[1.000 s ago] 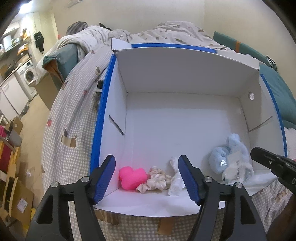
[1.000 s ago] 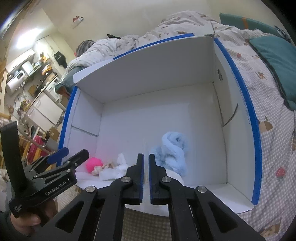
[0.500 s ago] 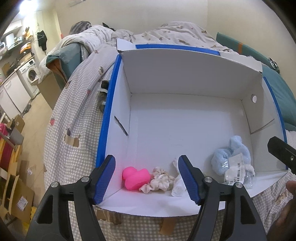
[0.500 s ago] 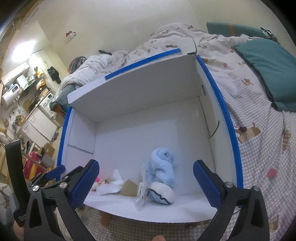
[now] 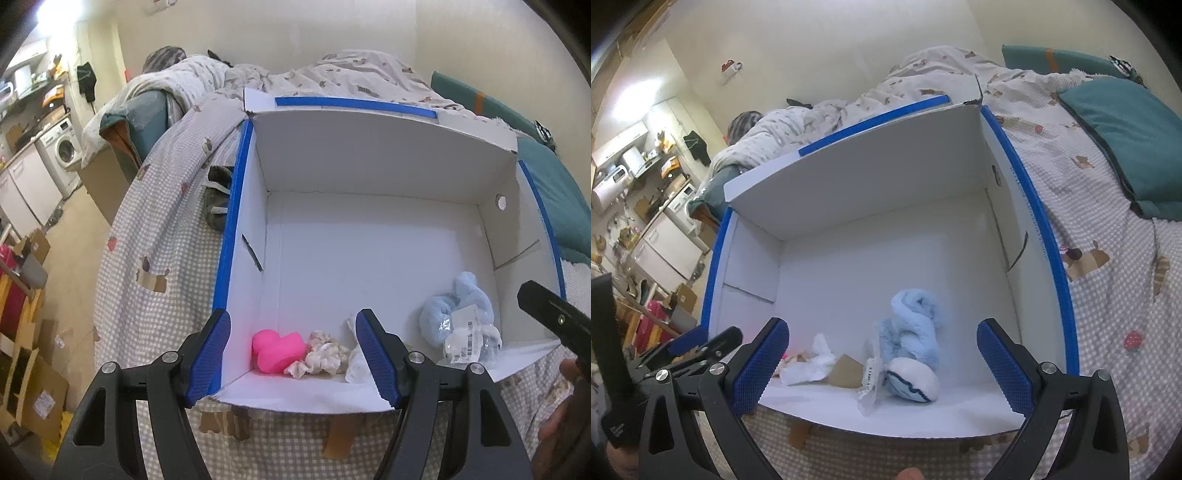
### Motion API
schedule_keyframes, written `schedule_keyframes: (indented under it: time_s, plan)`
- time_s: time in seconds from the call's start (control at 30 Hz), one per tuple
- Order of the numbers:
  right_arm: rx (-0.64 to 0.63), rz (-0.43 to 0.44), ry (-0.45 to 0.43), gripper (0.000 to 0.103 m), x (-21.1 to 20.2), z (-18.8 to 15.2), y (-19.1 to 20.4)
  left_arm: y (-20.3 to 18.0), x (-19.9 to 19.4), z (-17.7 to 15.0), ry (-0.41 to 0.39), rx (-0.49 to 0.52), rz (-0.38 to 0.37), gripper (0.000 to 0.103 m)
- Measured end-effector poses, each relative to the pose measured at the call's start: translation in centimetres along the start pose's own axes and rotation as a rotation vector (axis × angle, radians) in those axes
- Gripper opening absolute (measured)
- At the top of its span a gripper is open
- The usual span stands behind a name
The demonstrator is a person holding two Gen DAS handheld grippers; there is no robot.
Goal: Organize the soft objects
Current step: 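Withdraw both open grippers from the box toward the remaining items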
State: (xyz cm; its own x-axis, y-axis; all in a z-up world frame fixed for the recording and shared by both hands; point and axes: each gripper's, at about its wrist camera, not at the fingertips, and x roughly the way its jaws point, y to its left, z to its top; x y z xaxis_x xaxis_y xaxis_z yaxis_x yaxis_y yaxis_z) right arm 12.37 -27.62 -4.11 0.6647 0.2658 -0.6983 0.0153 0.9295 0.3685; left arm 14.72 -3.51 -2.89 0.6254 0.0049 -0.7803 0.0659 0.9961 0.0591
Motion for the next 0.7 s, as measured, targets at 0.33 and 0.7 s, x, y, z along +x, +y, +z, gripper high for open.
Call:
schedule_keyframes:
  time_s: [0.33,0.7]
  plan:
    - [0.028,-0.017,-0.030,0.103,-1.7,-0.2,-0.9,0.5,-1.0,-1.2,0.006,0.015,0.018,0.068]
    - [-0.051,-0.024,-0.037,0.103,-2.9,-1.2,0.7,1.8,-2.9,-2.6,-0.008,-0.014,0.028,0.068]
